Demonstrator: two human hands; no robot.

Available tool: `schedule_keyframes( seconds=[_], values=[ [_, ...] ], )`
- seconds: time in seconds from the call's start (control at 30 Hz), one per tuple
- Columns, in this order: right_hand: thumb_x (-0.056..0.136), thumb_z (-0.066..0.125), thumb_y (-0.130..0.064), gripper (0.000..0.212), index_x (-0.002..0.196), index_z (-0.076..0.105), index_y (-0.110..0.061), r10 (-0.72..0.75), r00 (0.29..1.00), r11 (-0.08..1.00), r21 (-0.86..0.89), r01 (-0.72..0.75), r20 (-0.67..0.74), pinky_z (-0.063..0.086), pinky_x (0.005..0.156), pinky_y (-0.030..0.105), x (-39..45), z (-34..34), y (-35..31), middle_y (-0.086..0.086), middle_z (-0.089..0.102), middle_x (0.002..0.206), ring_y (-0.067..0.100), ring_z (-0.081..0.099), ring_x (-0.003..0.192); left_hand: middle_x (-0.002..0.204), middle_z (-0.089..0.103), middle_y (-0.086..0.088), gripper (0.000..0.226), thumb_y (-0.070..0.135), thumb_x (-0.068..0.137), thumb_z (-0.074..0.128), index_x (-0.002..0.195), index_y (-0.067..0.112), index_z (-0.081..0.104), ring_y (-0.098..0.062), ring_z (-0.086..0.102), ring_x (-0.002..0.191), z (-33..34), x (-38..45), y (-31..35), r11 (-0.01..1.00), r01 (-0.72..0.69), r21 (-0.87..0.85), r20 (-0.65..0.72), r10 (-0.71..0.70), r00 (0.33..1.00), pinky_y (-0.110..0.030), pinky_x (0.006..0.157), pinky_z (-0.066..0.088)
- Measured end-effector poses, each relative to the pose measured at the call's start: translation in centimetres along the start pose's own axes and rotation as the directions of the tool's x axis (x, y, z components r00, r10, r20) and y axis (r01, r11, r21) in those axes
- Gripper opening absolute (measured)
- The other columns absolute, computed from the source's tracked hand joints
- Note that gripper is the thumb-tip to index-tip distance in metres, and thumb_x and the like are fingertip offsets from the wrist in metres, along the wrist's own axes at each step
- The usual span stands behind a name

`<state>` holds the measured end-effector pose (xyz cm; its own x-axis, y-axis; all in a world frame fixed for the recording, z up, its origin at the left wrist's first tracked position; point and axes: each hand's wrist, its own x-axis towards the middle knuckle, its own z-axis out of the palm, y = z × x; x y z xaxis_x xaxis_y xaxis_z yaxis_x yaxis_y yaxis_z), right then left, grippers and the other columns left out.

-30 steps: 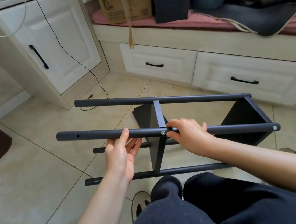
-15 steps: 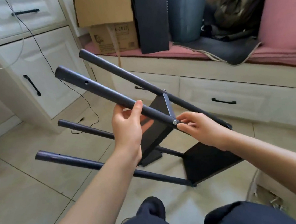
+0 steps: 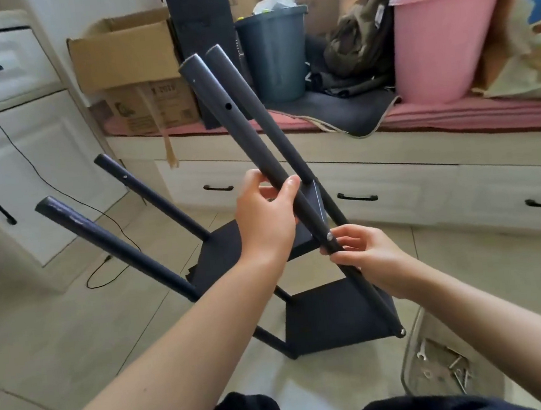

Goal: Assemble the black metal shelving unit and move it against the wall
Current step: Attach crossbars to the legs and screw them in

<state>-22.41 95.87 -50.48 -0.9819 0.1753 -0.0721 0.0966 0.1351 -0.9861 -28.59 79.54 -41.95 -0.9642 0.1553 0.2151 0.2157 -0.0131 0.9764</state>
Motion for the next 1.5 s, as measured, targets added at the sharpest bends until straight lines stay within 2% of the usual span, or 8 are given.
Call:
schedule_keyframes(
  seconds=[0.3, 0.53, 0.8, 1.13, 1.2, 1.3, 1.4, 1.5],
  values=[
    [0.085, 0.072, -0.003, 0.026, 0.107, 0.067, -0.015, 0.066, 0.997, 0.994, 0.091, -0.062, -0.036, 0.054, 0.067, 0.021, -1.3, -2.7, 3.7, 0.007, 0.075, 0.100, 0.017, 0.072, 0.090, 0.096, 0.067, 0.002, 0.015, 0.026, 0.095, 0.068, 0.105, 0.022, 0.057, -0.011, 0.069, 0.092, 5.3, -0.8, -0.3, 0.993, 0.040, 0.115, 0.186, -0.061, 0.981, -0.035, 0.082, 0.062],
    [0.083, 0.069, 0.008, 0.023, 0.102, 0.065, -0.002, 0.044, 0.996, 0.997, -0.056, -0.049, -0.079, 0.056, 0.075, 0.023, -3.3, -4.8, 5.4, 0.008, 0.076, 0.094, 0.019, 0.073, 0.093, 0.091, 0.065, 0.009, 0.019, 0.032, 0.093, 0.071, 0.106, 0.022, 0.061, -0.010, 0.065, 0.089, 9.7, -2.3, -1.3, 0.966, 0.034, 0.256, 0.280, -0.108, 0.954, -0.034, 0.080, 0.059],
    [0.084, 0.066, 0.008, 0.029, 0.108, 0.066, -0.009, 0.069, 0.991, 0.973, -0.210, -0.093, -0.117, 0.055, 0.094, 0.043, -5.8, -6.9, 7.0, 0.006, 0.073, 0.101, 0.018, 0.070, 0.099, 0.099, 0.063, 0.005, 0.019, 0.030, 0.091, 0.073, 0.103, 0.022, 0.060, -0.015, 0.065, 0.090, 13.1, -5.5, -3.2, 0.925, -0.188, 0.330, 0.402, 0.043, 0.915, -0.041, 0.082, 0.058],
    [0.089, 0.063, 0.003, 0.024, 0.108, 0.070, -0.009, 0.086, 0.985, 0.895, -0.423, -0.143, -0.151, 0.052, 0.096, 0.040, -6.6, -8.4, 6.2, 0.005, 0.074, 0.104, 0.015, 0.069, 0.101, 0.108, 0.063, 0.014, 0.025, 0.039, 0.094, 0.068, 0.114, 0.026, 0.065, -0.002, 0.059, 0.098, 11.9, -4.3, -5.2, 0.886, -0.309, 0.347, 0.628, 0.026, 0.778, -0.013, 0.077, 0.047],
    [0.091, 0.059, 0.001, 0.029, 0.116, 0.070, -0.008, 0.103, 0.985, 0.834, -0.528, -0.161, -0.138, 0.051, 0.098, 0.034, -6.7, -9.1, 5.3, 0.005, 0.073, 0.112, 0.014, 0.068, 0.107, 0.125, 0.058, 0.012, 0.037, 0.045, 0.096, 0.062, 0.127, 0.025, 0.061, -0.006, 0.052, 0.116, 10.8, -3.7, -6.1, 0.791, -0.411, 0.453, 0.700, -0.031, 0.713, -0.021, 0.091, 0.046],
    [0.086, 0.051, 0.006, 0.051, 0.133, 0.056, -0.013, 0.060, 0.984, 0.783, -0.604, -0.150, -0.166, 0.048, 0.097, 0.021, -7.2, -10.1, 2.7, 0.001, 0.062, 0.131, 0.015, 0.058, 0.123, 0.160, 0.029, 0.004, 0.057, 0.045, 0.099, 0.056, 0.150, 0.026, 0.039, -0.023, 0.019, 0.150, 9.4, -2.8, -7.2, 0.470, -0.646, 0.601, 0.786, -0.197, 0.586, -0.046, 0.120, 0.024],
    [0.085, 0.054, 0.005, 0.055, 0.124, 0.053, -0.034, -0.096, 0.972, 0.890, -0.455, -0.013, -0.216, 0.050, 0.088, 0.017, -7.8, -10.0, -0.4, -0.019, 0.061, 0.123, 0.001, 0.060, 0.115, 0.168, -0.008, 0.007, 0.076, 0.027, 0.100, 0.059, 0.159, 0.030, 0.012, -0.039, -0.013, 0.153, 9.3, -2.6, -7.5, 0.309, -0.688, 0.657, 0.748, -0.384, 0.541, -0.069, 0.117, 0.005],
    [0.092, 0.061, -0.005, 0.037, 0.115, 0.056, -0.034, -0.177, 0.946, 0.954, -0.282, 0.097, -0.272, 0.055, 0.087, 0.027, -7.8, -8.9, -2.6, -0.013, 0.067, 0.115, 0.006, 0.067, 0.105, 0.166, -0.022, 0.005, 0.094, 0.008, 0.096, 0.057, 0.159, 0.034, -0.008, -0.047, -0.019, 0.150, 9.4, -3.3, -8.0, 0.188, -0.671, 0.717, 0.669, -0.457, 0.586, -0.076, 0.111, 0.007]
  ],
)
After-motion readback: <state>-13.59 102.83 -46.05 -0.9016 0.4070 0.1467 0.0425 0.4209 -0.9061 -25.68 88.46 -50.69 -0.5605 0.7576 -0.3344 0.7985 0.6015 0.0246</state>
